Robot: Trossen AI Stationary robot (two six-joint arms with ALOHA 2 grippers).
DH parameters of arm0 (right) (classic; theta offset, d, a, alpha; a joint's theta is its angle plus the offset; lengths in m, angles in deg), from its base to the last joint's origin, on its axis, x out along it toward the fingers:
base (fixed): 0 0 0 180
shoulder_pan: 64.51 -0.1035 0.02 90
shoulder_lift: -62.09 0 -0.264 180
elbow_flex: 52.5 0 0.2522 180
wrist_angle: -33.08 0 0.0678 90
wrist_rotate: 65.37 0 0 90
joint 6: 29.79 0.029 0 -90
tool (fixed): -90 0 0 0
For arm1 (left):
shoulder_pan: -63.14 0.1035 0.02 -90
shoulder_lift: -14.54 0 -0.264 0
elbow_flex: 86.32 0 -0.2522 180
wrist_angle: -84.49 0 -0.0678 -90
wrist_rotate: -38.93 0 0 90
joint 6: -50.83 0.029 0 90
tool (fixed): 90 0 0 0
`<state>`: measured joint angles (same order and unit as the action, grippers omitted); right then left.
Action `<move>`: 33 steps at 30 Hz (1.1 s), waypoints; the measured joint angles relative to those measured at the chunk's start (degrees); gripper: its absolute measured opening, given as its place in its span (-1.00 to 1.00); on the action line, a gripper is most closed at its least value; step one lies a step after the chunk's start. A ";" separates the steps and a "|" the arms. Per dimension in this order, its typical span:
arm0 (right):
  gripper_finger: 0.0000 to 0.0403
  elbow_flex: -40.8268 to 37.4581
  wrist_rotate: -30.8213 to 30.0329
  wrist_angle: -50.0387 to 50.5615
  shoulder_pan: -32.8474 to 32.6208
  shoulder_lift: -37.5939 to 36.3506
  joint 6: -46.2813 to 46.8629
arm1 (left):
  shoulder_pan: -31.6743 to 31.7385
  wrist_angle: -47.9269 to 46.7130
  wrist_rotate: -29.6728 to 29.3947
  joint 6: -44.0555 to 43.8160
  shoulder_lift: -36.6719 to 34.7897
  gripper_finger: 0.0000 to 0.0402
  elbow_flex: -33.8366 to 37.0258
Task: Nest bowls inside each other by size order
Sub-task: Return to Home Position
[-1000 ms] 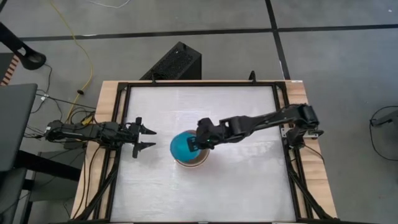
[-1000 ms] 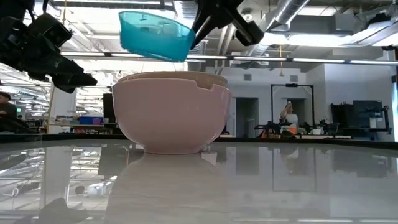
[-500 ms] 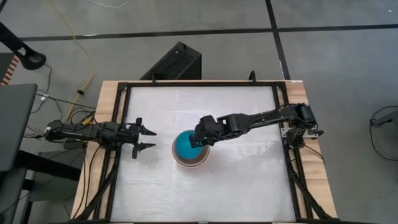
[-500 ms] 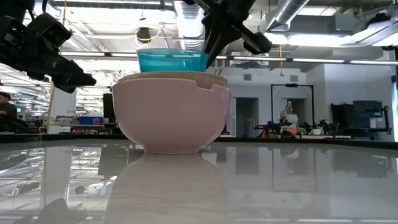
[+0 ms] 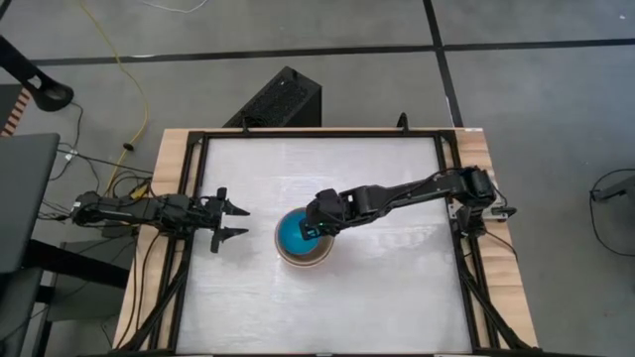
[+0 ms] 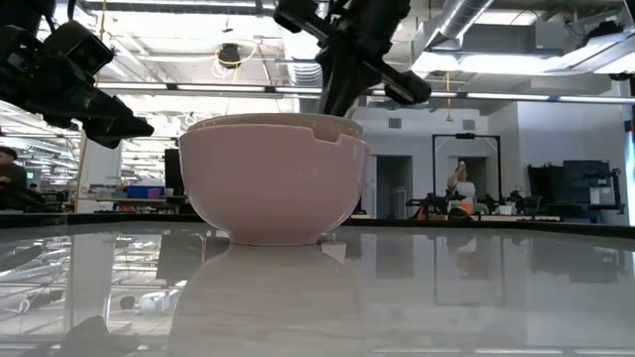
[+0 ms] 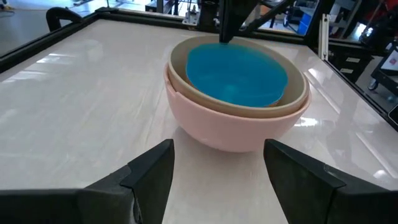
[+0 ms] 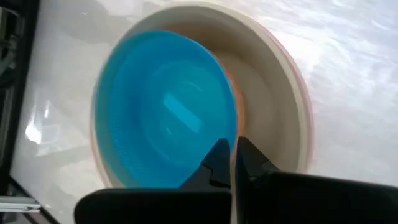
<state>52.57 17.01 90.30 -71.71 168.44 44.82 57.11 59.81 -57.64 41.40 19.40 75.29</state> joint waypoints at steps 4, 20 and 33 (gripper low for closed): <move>-1.00 0.02 0.02 -0.17 0.00 0.00 0.00 | 0.00 0.02 -0.07 -0.11 0.00 0.18 0.00; -1.00 4.72 3.04 1.50 1.01 -3.89 -8.33 | 0.00 0.23 -0.52 -1.07 0.00 0.18 0.02; -1.00 6.36 2.54 5.43 1.20 -17.48 -36.43 | 0.00 5.59 -1.51 -11.24 -0.11 0.18 0.22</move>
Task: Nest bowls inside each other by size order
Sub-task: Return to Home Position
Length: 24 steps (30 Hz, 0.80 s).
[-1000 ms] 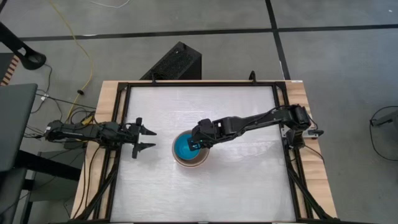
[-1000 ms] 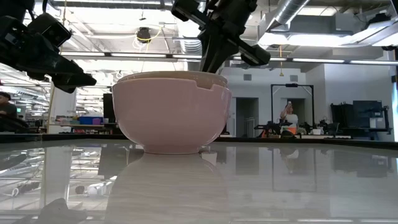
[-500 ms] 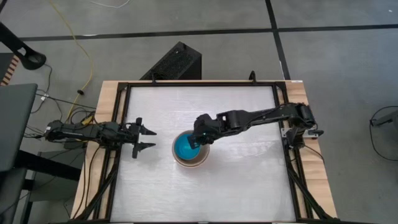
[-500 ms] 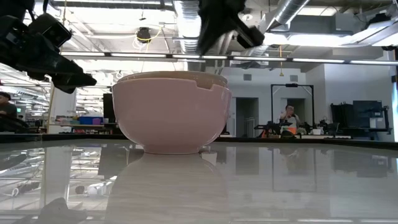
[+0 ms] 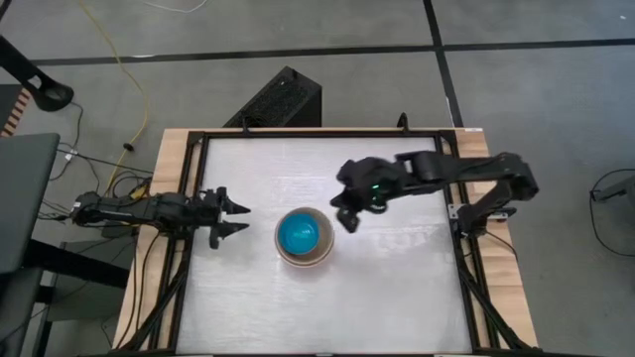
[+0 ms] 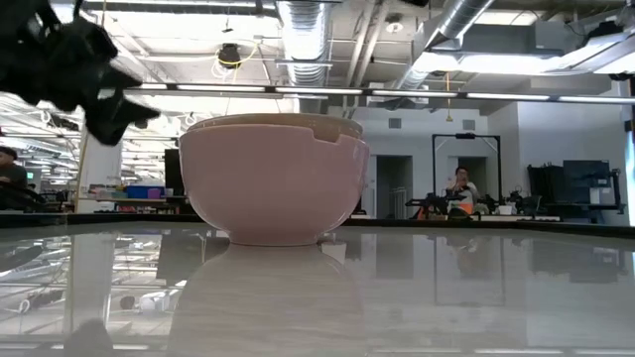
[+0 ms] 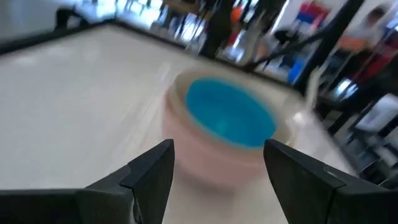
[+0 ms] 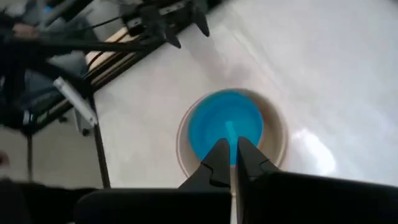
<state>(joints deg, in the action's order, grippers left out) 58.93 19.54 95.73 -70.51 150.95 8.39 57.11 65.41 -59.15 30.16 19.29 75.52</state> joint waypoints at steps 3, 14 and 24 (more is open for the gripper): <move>-1.00 0.00 -0.24 1.48 -0.49 -3.38 -6.88 | -0.01 6.39 0.25 0.16 -0.02 0.18 -0.01; -1.00 -16.69 -3.91 -4.21 0.07 -19.14 -16.20 | 0.02 18.27 -4.91 6.65 -0.02 0.18 -1.40; -1.00 -51.52 -2.46 -34.45 3.20 -41.43 -17.35 | 0.02 9.48 -7.84 10.40 -0.02 0.18 -5.56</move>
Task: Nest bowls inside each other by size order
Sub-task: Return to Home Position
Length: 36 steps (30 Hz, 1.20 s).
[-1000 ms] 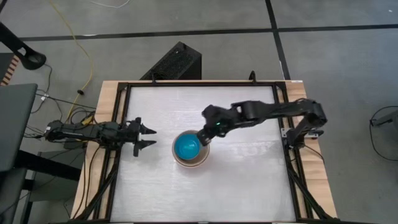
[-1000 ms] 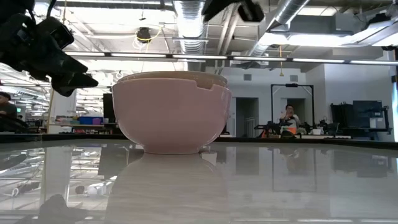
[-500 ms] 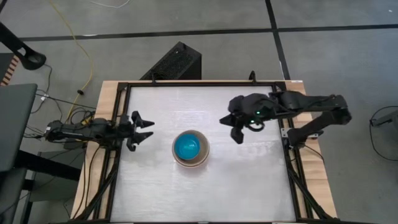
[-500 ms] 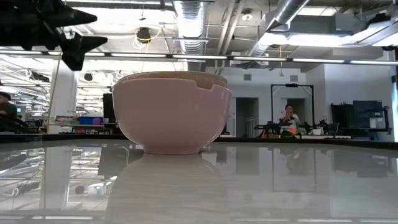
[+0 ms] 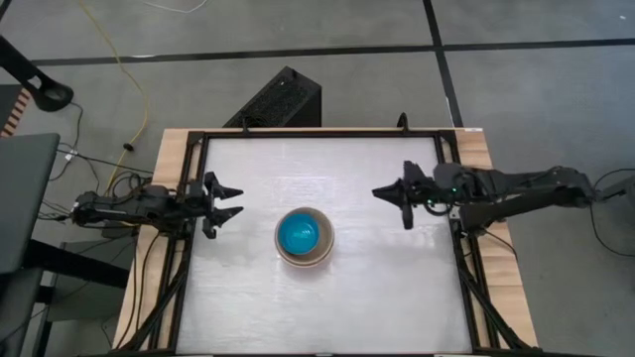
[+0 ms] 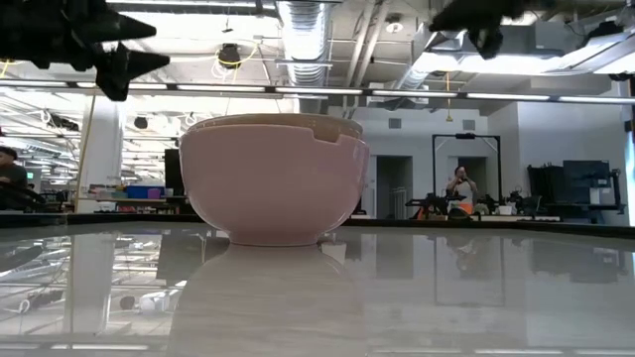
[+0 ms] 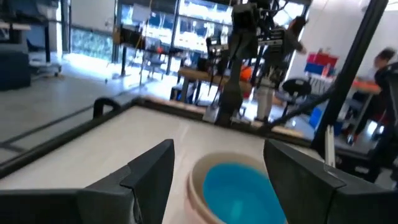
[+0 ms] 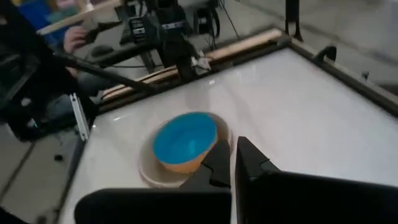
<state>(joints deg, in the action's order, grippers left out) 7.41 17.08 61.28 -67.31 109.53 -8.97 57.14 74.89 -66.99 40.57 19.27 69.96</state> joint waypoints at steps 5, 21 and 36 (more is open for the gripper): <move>-1.00 -12.94 0.16 -3.65 0.64 -7.23 -2.03 | 0.00 -2.60 -1.35 -0.24 0.00 0.18 0.00; -1.00 -40.47 2.16 -34.71 -0.40 -18.22 -1.36 | 0.00 -2.65 -4.80 -0.11 0.00 0.18 0.02; -1.00 -41.89 2.21 -16.01 1.53 -36.23 -1.21 | 0.00 -3.95 -5.43 -2.53 0.00 0.18 0.04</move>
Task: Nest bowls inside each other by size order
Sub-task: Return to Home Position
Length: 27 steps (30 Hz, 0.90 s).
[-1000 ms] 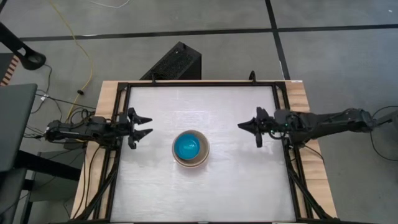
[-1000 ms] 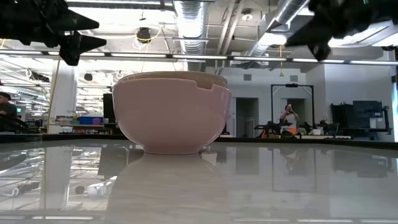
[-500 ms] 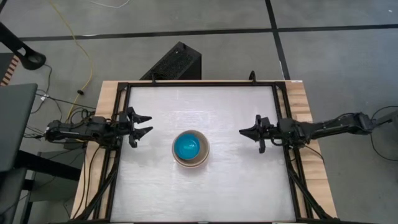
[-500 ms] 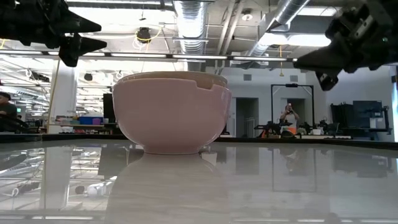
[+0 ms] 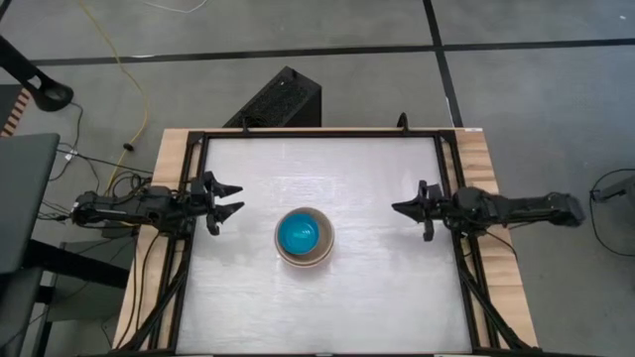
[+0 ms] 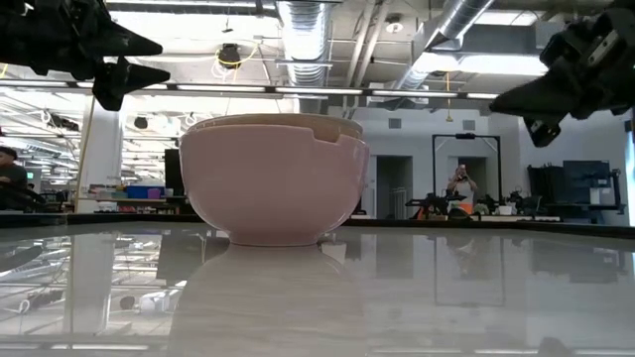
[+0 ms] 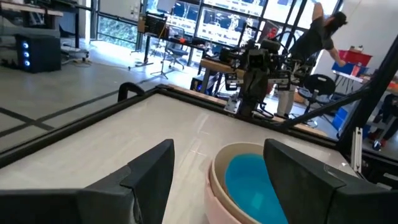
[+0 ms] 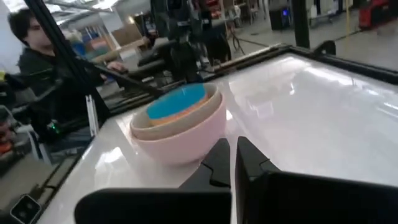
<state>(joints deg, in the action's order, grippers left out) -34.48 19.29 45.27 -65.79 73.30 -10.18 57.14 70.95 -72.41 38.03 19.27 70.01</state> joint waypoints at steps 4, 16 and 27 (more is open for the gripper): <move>-1.00 -0.03 -0.68 5.26 0.00 -4.69 -0.01 | 0.00 -1.52 0.06 -0.90 0.00 0.18 0.02; -1.00 0.21 -5.30 11.84 -0.02 -9.25 2.48 | -0.01 -4.23 4.30 -2.93 0.00 0.18 0.04; -1.00 0.20 -5.26 12.05 -0.02 -9.25 2.46 | -0.02 -4.17 8.60 -2.93 0.00 0.18 0.04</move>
<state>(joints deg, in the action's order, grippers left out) -34.28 14.04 57.32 -65.81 64.05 -7.72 57.11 66.78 -63.81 35.11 19.27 70.05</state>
